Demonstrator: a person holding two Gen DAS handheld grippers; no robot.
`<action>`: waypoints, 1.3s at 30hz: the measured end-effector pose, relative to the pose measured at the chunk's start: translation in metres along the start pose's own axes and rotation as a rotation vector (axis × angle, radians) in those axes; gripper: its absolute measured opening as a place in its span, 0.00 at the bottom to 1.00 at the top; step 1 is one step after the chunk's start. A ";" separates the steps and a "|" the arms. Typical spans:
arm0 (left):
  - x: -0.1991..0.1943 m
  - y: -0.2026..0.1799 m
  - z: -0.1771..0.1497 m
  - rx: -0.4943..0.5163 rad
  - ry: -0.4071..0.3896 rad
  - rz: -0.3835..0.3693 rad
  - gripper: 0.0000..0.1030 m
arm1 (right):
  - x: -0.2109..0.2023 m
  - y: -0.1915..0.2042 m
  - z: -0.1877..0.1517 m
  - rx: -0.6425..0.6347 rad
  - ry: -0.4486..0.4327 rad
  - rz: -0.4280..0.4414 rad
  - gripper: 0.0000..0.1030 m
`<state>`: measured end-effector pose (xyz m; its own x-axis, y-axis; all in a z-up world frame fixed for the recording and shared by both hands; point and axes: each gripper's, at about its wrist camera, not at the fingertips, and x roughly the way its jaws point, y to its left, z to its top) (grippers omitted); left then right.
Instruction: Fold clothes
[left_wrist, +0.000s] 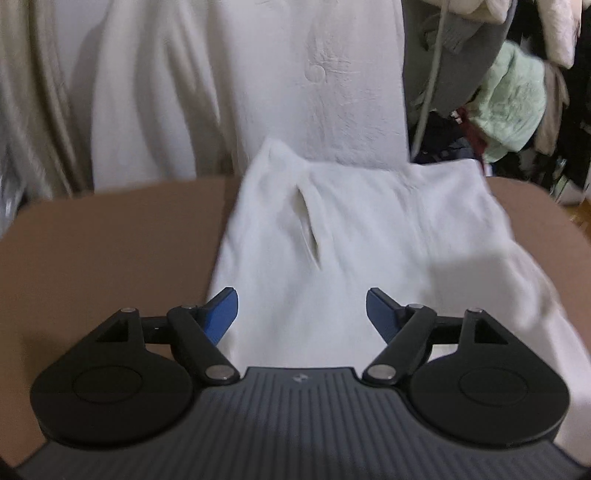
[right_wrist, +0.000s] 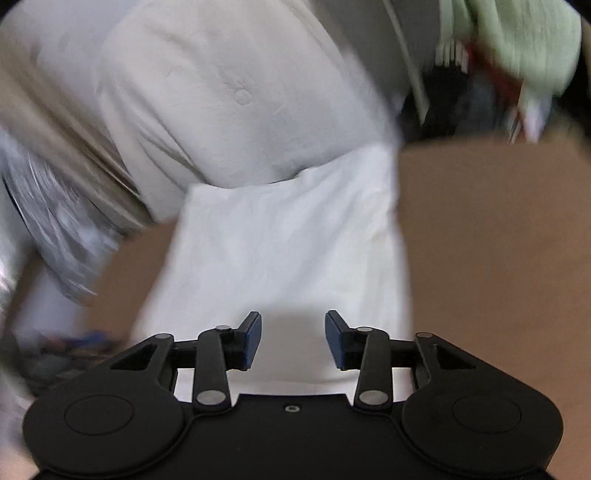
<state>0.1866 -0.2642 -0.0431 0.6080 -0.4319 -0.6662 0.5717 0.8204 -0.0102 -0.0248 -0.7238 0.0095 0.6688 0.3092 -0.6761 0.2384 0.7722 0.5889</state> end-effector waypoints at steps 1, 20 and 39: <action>0.016 0.002 0.014 0.039 -0.006 0.014 0.74 | 0.008 0.001 0.010 0.005 0.001 0.010 0.44; 0.258 0.009 0.088 0.087 0.157 0.088 0.55 | 0.173 -0.125 0.091 0.226 -0.179 -0.024 0.57; 0.224 0.039 0.076 0.063 0.014 0.345 0.06 | 0.178 -0.101 0.116 0.092 -0.438 -0.124 0.41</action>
<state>0.3867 -0.3578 -0.1362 0.7642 -0.1276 -0.6322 0.3665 0.8925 0.2629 0.1520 -0.8107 -0.1192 0.8609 -0.0613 -0.5051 0.3838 0.7299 0.5656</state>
